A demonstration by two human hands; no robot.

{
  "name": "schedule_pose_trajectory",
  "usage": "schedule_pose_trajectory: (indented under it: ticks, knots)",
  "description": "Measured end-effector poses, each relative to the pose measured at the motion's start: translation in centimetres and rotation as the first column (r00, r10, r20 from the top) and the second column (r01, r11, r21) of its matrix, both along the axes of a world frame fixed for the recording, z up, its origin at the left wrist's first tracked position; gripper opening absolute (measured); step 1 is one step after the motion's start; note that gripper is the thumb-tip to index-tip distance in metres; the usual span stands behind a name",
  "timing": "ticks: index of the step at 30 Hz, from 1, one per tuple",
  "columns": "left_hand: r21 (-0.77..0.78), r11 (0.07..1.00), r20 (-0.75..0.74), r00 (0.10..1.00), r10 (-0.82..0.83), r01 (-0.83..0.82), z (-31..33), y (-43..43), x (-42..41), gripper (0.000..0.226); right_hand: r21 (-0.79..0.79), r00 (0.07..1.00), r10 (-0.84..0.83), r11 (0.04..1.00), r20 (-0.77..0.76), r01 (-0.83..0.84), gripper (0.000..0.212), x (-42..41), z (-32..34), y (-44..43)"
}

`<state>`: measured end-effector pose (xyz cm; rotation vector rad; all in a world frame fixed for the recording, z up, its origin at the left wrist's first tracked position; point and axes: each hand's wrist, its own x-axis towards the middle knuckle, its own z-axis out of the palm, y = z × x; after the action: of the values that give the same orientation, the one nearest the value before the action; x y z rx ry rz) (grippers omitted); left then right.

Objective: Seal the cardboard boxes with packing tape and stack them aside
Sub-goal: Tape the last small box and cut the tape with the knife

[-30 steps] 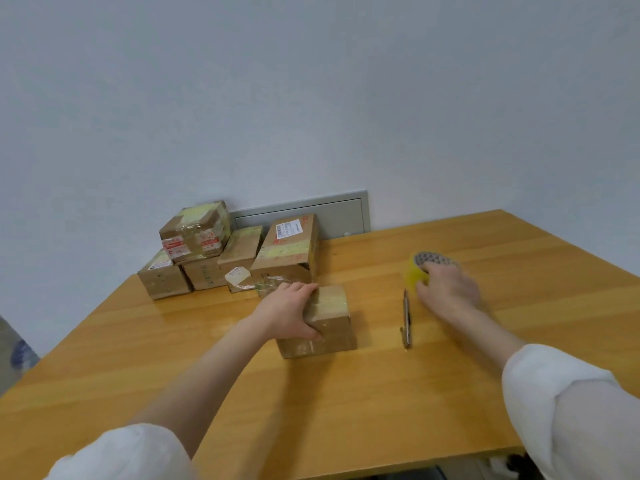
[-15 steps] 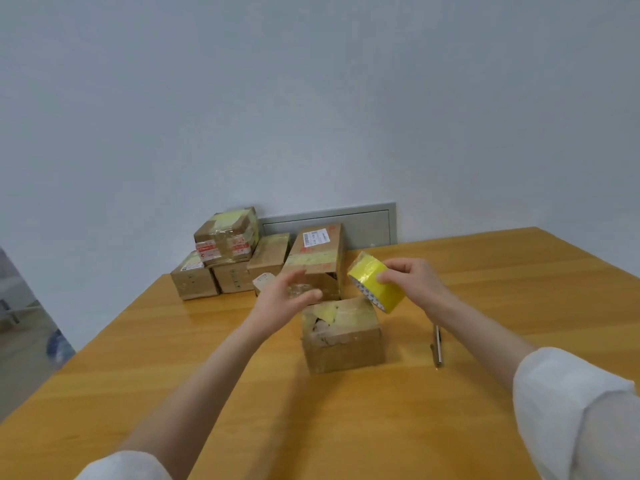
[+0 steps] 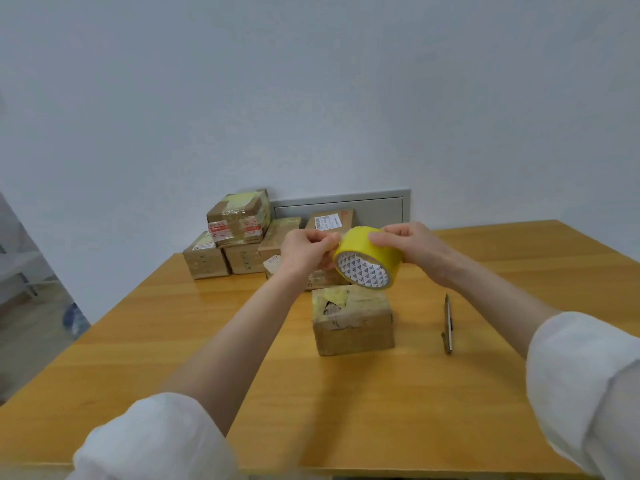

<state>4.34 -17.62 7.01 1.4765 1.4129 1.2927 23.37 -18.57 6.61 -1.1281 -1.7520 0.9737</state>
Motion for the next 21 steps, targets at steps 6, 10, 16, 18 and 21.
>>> schedule_pose_trajectory:
  ticks: [6, 10, 16, 18, 21]
  knots:
    - [-0.043, 0.999, 0.058, 0.998, -0.024, 0.027, -0.5, -0.6, -0.8, 0.018, 0.086, 0.997, -0.004, 0.996, 0.079, -0.003, 0.025, 0.1, 0.5, 0.7]
    - [-0.054, 0.996, 0.078, 0.995, -0.061, 0.065, -1.0, -1.2, -0.9, 0.021, 0.077, 0.987, 0.015, 0.997, 0.159, -0.028, 0.038, 0.7, 1.0, 1.1]
    - [-0.096, 0.995, 0.101, 0.995, -0.009, 0.019, -1.3, -1.3, -3.4, 0.015, 0.079, 0.919, -0.06, 0.996, 0.389, 0.032, 0.055, 2.9, 0.1, 1.4]
    - [-0.106, 0.994, 0.115, 0.993, 0.012, 0.0, -2.0, -1.5, -3.9, 0.016, 0.025, 0.921, -0.024, 1.0, 0.39, 0.015, 0.055, 3.2, -0.2, 1.4]
    - [-0.143, 0.99, 0.156, 0.987, 0.027, -0.004, -3.2, -1.8, -4.2, 0.015, -0.029, 0.949, 0.005, 1.0, 0.316, 0.004, 0.048, 3.8, -0.7, 1.9]
